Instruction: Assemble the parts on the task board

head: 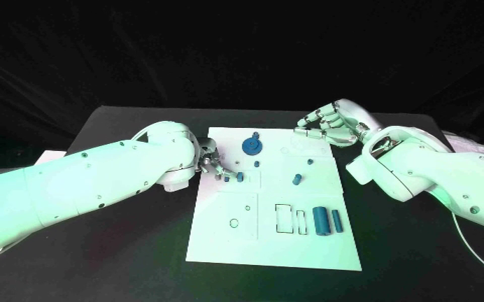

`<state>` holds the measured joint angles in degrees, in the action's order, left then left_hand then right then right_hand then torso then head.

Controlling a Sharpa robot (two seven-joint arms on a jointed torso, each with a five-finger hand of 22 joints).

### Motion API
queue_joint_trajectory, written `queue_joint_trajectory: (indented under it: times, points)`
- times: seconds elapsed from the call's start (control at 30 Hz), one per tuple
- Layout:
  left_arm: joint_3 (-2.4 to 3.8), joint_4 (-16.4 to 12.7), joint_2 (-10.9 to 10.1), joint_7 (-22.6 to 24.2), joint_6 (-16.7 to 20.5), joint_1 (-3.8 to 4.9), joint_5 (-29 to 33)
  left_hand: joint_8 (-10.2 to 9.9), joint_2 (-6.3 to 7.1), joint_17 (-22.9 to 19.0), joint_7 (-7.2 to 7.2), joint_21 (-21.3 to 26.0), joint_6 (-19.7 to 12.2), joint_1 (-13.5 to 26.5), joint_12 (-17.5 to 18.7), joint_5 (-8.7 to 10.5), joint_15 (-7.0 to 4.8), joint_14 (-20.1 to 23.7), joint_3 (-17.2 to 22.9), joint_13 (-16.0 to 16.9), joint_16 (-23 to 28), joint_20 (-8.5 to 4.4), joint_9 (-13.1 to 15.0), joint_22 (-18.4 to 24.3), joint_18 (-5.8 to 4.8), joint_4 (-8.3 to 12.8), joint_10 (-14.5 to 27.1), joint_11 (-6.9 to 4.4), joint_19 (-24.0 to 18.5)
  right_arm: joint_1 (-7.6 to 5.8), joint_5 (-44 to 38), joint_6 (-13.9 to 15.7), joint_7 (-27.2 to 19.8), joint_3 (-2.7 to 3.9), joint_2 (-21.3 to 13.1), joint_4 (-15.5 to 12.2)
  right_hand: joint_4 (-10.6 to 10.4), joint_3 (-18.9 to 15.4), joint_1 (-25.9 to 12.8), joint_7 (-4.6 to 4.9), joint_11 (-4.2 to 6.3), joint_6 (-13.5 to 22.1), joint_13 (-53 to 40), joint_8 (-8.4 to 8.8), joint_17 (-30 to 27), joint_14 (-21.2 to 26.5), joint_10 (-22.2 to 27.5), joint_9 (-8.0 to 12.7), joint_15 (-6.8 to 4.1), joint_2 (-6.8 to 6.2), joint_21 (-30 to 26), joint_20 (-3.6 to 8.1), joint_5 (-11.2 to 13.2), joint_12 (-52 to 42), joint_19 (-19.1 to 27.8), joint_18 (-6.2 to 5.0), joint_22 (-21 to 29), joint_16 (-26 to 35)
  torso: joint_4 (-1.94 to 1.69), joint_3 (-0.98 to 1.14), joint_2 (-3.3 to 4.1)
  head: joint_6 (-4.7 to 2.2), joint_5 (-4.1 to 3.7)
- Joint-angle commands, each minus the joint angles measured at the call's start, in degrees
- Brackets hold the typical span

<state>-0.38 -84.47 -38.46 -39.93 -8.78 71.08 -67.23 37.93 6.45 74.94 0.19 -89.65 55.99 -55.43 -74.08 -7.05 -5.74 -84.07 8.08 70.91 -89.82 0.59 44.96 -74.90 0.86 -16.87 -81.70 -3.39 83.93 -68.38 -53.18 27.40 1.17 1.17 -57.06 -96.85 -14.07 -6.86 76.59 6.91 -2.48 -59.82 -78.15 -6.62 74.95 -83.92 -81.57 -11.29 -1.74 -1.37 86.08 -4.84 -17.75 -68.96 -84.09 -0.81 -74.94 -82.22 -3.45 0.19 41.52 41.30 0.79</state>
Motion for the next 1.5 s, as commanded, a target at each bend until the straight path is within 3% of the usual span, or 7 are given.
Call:
queue_joint_trajectory:
  times: [0.03,0.33,0.47,0.6,0.77,1.13,1.5]
  points:
    - [0.14,-0.35,-0.44,-1.35,3.24,-0.01,1.05,0.39,-0.18,15.06,0.03,-0.19,0.25,1.01,-0.18,0.12,-0.46,-5.93,-1.64,-0.07,-0.18,-0.42,0.03,-15.01,-0.81,-0.01,-0.15,-0.02,6.00,0.07,-0.07,-0.70,-0.57,0.00,0.06,0.03,0.02,-0.28,-0.20,0.02,0.34,0.56,0.89,0.29,2.45,-3.44,0.01,-0.05,-0.09,0.52,-0.30,0.20,-0.19,0.30,-0.11,-1.11,-8.11,0.10,0.00,0.03,0.01,-0.05,0.04]
    - [0.71,-1.18,-2.27,1.69,8.45,0.04,3.75,0.07,-1.44,15.06,0.45,1.97,-1.06,1.50,1.68,-0.23,-0.31,-5.93,-5.17,-2.12,-0.18,-0.32,-0.11,-13.86,-0.25,0.08,1.20,0.31,5.11,0.13,-0.02,-0.82,-0.54,0.00,0.05,0.12,0.02,-0.28,-0.20,0.02,0.34,0.56,0.89,0.29,2.45,-3.44,0.01,-0.05,-0.09,0.52,-0.30,0.20,-0.19,0.30,-0.11,-1.11,-8.11,0.10,-0.02,0.08,0.02,-0.29,0.11]
    - [0.83,-1.47,-2.87,8.62,12.50,0.10,6.36,-1.77,-2.92,13.44,2.33,14.92,-5.83,-4.79,14.17,-1.43,0.85,-5.26,-4.54,-15.37,1.09,0.57,-1.03,-7.08,2.73,0.76,10.67,1.92,-0.53,0.16,0.01,-0.82,-0.55,0.00,0.05,0.22,0.02,-0.28,-0.20,0.02,0.34,0.56,0.89,0.29,2.45,-3.44,0.01,-0.05,-0.09,0.52,-0.30,0.20,-0.19,0.30,-0.11,-1.11,-8.11,0.10,0.00,0.06,0.02,-0.38,0.01]
    - [0.80,-1.03,-2.35,21.02,15.95,0.13,9.28,-5.63,-2.95,-9.81,6.67,51.15,-13.70,-17.46,29.01,-1.45,4.44,8.54,-0.30,-28.46,23.13,3.53,-4.40,12.36,8.41,2.90,26.84,6.05,-18.55,0.18,0.04,-0.76,-0.56,0.00,0.10,0.33,0.02,-0.28,-0.20,0.02,0.34,0.56,0.89,0.29,2.45,-3.44,0.01,-0.05,-0.09,0.52,-0.30,0.20,-0.19,0.30,-0.11,-1.11,-8.11,0.10,0.01,0.04,0.04,-0.53,-0.14]
    - [0.36,0.34,-0.34,33.13,18.76,0.13,5.99,-13.81,-1.16,-27.81,9.71,60.86,-14.97,-30.33,42.22,-0.21,7.50,21.39,8.17,-39.84,43.04,5.59,-13.63,19.03,9.47,6.84,32.47,8.92,-23.11,0.19,0.05,-0.65,-0.63,0.00,0.32,0.54,0.01,-0.33,-0.21,0.02,0.34,0.57,0.95,0.30,2.28,-3.40,0.06,-0.09,-0.09,0.55,-0.40,0.20,-0.23,0.41,0.01,-1.15,-7.96,0.22,0.02,-0.04,0.06,-0.75,-0.41]
    - [-0.79,5.02,5.28,38.05,17.43,-0.03,-14.11,-23.31,4.38,-33.08,8.64,62.53,-7.07,-29.77,55.03,0.37,6.40,13.33,10.49,-55.13,44.56,5.81,-26.33,22.39,9.70,7.51,25.47,8.64,-16.03,0.19,0.05,-0.63,-0.76,0.00,0.78,0.81,0.15,-0.32,0.02,0.01,0.35,0.62,1.23,0.33,1.68,-3.27,0.26,-0.17,-0.10,0.64,-0.70,0.20,-0.35,0.89,0.40,-1.28,-7.49,0.63,0.11,-0.03,0.11,-0.96,-0.85]
    - [-1.19,9.40,9.71,33.97,13.07,-0.65,-23.75,-27.48,3.75,-6.87,7.92,35.42,-1.89,-29.07,60.52,0.07,5.50,-1.53,9.60,-62.31,15.81,4.73,-32.17,6.52,5.59,8.08,21.66,8.13,-1.02,0.20,0.04,-0.71,-0.82,0.00,1.01,0.84,0.18,-0.32,0.07,0.01,0.35,0.63,1.31,0.34,1.60,-3.26,0.32,-0.18,-0.10,0.65,-0.75,0.20,-0.37,1.03,0.46,-1.30,-7.42,0.69,0.20,0.04,0.15,-0.95,-0.89]
